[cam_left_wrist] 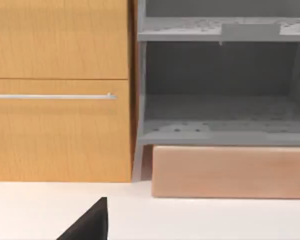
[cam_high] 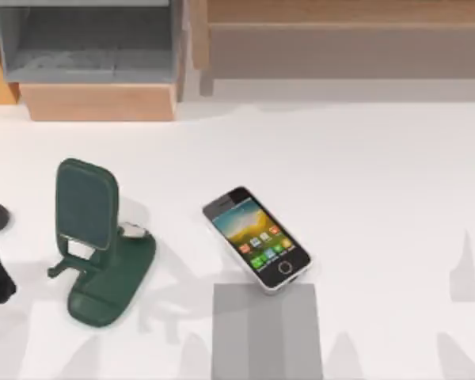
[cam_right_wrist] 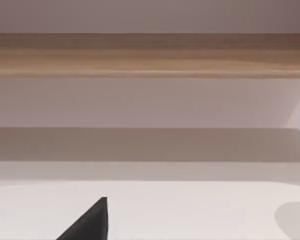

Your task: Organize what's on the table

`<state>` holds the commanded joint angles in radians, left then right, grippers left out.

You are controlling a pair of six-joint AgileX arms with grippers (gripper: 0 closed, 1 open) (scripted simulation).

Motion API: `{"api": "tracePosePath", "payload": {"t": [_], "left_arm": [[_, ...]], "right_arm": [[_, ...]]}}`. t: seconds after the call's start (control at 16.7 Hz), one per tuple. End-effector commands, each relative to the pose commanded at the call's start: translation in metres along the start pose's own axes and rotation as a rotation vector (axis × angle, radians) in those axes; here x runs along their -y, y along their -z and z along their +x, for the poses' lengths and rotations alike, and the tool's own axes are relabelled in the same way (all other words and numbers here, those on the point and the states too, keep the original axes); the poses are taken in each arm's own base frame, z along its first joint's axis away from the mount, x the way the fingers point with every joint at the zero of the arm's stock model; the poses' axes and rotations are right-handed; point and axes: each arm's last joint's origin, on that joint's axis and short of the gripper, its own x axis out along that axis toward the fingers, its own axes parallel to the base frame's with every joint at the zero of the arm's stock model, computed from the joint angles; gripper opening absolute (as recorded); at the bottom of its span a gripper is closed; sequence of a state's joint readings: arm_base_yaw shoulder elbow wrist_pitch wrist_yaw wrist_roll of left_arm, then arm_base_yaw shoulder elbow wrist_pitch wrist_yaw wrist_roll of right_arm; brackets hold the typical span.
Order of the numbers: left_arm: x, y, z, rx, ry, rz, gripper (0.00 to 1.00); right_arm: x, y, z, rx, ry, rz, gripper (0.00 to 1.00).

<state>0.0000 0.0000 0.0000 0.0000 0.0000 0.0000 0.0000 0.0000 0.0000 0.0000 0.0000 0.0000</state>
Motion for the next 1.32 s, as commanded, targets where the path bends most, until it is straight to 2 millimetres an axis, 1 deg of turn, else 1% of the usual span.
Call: {"api": "tracePosePath", "payload": {"t": [0.18, 0.3, 0.48, 0.6, 0.66, 0.78, 0.9, 0.96, 1.02, 1.14, 1.32], "left_arm": [[0.0, -0.002, 0.0, -0.008, -0.001, 0.009, 1.0], [-0.001, -0.011, 0.0, -0.05, -0.005, 0.053, 1.0], [-0.002, -0.038, 0.006, -0.174, -0.004, 0.173, 1.0], [-0.004, -0.059, 0.016, -0.3, 0.011, 0.276, 1.0], [-0.006, -0.07, 0.025, -0.373, 0.026, 0.33, 1.0], [-0.009, -0.089, 0.049, -0.538, 0.075, 0.441, 1.0], [-0.014, -0.1, 0.082, -0.713, 0.151, 0.546, 1.0], [-0.018, -0.103, 0.1, -0.799, 0.198, 0.594, 1.0], [-0.021, -0.103, 0.119, -0.882, 0.251, 0.638, 1.0], [-0.028, -0.098, 0.157, -1.034, 0.37, 0.712, 1.0], [-0.04, -0.079, 0.206, -1.213, 0.558, 0.79, 1.0]], "right_arm": [[0.0, 0.0, 0.0, 0.0, 0.0, 0.0, 1.0], [0.0, 0.0, 0.0, 0.0, 0.0, 0.0, 1.0], [0.0, 0.0, 0.0, 0.0, 0.0, 0.0, 1.0], [0.0, 0.0, 0.0, 0.0, 0.0, 0.0, 1.0], [0.0, 0.0, 0.0, 0.0, 0.0, 0.0, 1.0], [0.0, 0.0, 0.0, 0.0, 0.0, 0.0, 1.0], [0.0, 0.0, 0.0, 0.0, 0.0, 0.0, 1.0], [0.0, 0.0, 0.0, 0.0, 0.0, 0.0, 1.0], [0.0, 0.0, 0.0, 0.0, 0.0, 0.0, 1.0], [0.0, 0.0, 0.0, 0.0, 0.0, 0.0, 1.0], [0.0, 0.0, 0.0, 0.0, 0.0, 0.0, 1.0]]}}
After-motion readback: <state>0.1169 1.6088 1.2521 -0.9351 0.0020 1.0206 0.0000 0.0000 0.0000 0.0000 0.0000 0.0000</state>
